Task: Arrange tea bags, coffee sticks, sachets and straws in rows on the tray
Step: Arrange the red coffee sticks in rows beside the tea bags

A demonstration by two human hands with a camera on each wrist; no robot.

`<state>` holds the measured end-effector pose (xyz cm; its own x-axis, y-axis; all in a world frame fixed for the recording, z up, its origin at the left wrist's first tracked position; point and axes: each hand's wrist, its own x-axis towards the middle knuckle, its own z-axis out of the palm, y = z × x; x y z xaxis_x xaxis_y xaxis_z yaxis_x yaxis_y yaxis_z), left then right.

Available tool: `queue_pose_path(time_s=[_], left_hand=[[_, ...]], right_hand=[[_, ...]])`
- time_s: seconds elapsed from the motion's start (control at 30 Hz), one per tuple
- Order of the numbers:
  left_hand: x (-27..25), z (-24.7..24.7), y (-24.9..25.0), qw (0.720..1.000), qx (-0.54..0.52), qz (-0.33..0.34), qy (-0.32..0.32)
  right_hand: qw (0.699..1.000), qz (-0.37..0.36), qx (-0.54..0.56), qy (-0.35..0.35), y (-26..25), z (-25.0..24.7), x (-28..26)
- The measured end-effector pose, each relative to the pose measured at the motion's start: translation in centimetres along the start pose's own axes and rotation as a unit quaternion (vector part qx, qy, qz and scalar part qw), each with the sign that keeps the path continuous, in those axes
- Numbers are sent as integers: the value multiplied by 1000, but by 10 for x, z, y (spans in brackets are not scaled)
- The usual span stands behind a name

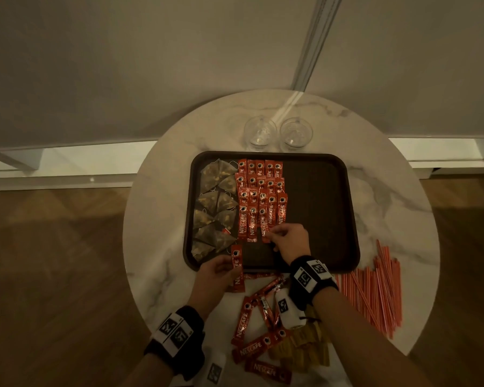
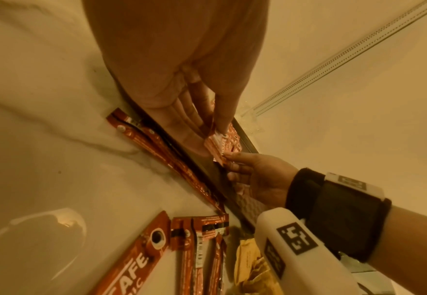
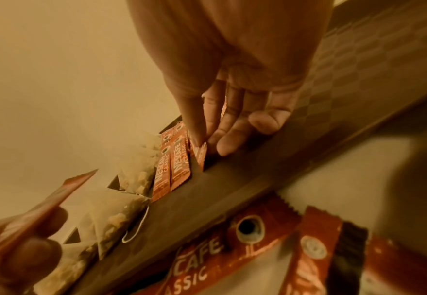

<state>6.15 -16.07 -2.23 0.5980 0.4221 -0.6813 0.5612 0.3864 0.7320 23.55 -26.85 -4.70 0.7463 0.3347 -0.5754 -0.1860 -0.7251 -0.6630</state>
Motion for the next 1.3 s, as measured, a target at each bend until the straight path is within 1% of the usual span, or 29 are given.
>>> queue_pose_path(time_s=[0.33,0.43,0.53,0.6,0.67,0.77,0.87,0.97,1.03,1.17,1.3], left_hand=[[5,5,4,1000,9,4,-10],[5,7,6,1000,0,3,-14],[9,8,10,1000,-21,-12,-13],[11,5,14,1000,-19,-1,-2],[14,5,20,1000,-29,11,5],[18,9,26,999,-21,32,10],[21,18,29,998,15,53,-3],[23,23,32,997,42,70,-9],[25,25,35,995,56,77,-16],[28,27,37,992,89,86,-33],[25,21,38,996,66,58,-31]], right_hand=[[1000,-5,-10,15,3,3,5],[999,-19,-32,18,3,1,5],[997,-39,-64,25,3,-5,-1],[996,-49,-65,26,0,-10,-13],[998,-56,-21,2,-2,-14,-33],[995,-38,53,-76,-3,-15,-62],[991,-51,74,-97,1,-11,-71],[990,-52,107,-71,2,-8,-73],[989,-37,126,-64,3,-7,-72],[990,-34,120,-61,8,-11,-67],[994,-4,104,-11,15,-23,-52]])
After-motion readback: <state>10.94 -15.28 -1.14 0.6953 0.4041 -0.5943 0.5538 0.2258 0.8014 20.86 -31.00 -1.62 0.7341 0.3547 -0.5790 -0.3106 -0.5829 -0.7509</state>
